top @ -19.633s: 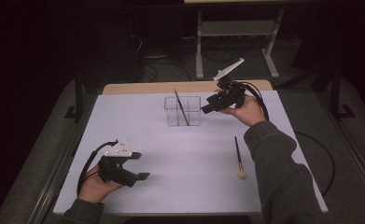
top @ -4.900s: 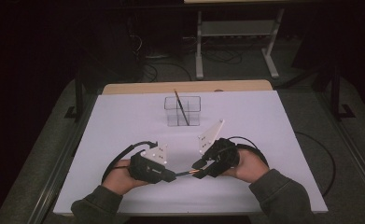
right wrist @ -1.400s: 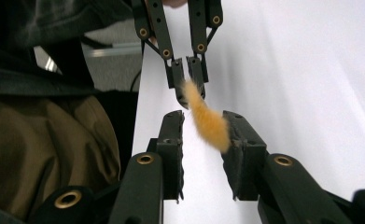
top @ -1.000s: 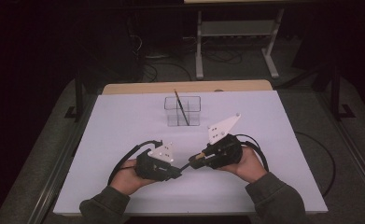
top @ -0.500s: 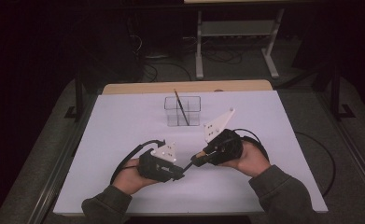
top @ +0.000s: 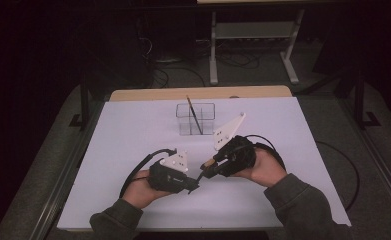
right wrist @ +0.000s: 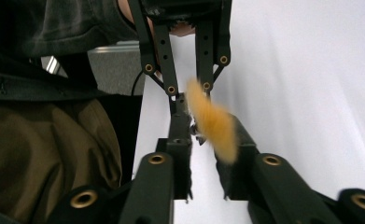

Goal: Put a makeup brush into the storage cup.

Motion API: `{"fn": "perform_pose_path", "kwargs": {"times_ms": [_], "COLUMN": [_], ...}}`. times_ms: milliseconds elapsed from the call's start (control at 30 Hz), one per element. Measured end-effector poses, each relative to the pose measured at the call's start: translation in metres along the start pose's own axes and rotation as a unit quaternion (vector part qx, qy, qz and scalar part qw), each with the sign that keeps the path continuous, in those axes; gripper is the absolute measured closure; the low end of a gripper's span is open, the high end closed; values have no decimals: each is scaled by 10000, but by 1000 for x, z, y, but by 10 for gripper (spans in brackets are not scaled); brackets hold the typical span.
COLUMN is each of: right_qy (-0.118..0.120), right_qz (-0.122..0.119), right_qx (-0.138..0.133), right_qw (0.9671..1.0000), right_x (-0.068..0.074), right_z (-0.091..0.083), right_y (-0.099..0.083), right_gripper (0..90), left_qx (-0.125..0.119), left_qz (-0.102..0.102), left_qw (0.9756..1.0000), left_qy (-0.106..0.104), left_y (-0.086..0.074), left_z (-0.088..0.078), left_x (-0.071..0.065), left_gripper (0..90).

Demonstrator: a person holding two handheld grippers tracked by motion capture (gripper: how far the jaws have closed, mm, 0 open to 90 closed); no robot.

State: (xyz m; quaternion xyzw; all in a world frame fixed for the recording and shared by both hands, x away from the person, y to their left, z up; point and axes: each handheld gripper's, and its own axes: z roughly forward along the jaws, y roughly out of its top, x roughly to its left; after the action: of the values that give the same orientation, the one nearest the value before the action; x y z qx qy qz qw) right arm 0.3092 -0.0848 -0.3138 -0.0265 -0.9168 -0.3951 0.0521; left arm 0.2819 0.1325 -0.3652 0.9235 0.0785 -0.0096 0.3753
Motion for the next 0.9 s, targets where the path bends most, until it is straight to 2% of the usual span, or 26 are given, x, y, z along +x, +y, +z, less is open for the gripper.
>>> {"fn": "perform_pose_path", "kwargs": {"times_ms": [200, 267, 333, 433, 533, 633, 900], "right_qy": [39, 57, 67, 68, 49, 23, 75], "right_qz": [123, 149, 160, 120, 115, 110, 71], "right_qx": [-358, -410, -444, -382, -241, -94, 369], "right_qw": [9993, 9990, 9989, 9992, 9996, 9999, 9993], "right_x": [-2, -2, -2, -2, -1, -1, 1], "right_z": [7, 9, 10, 10, 10, 7, 6], "right_y": [-12, -15, -16, -16, -14, -12, 2], "right_gripper": [764, 812, 819, 824, 825, 825, 825], "left_qx": [-4, 2, 15, 10, 42, -7, -31], "left_qz": [-17, -4, -13, -67, -52, -85, -42], "left_qw": [10000, 10000, 10000, 9999, 9999, 9999, 10000], "left_qy": [-6, -7, -20, -101, -99, -88, -66], "left_y": [-1, -1, -1, -2, -1, 0, 3], "left_z": [0, 1, 1, 2, 3, 5, 8], "left_x": [0, 0, 0, 1, 1, 0, 0], "left_gripper": [844, 844, 843, 834, 782, 777, 818]}}
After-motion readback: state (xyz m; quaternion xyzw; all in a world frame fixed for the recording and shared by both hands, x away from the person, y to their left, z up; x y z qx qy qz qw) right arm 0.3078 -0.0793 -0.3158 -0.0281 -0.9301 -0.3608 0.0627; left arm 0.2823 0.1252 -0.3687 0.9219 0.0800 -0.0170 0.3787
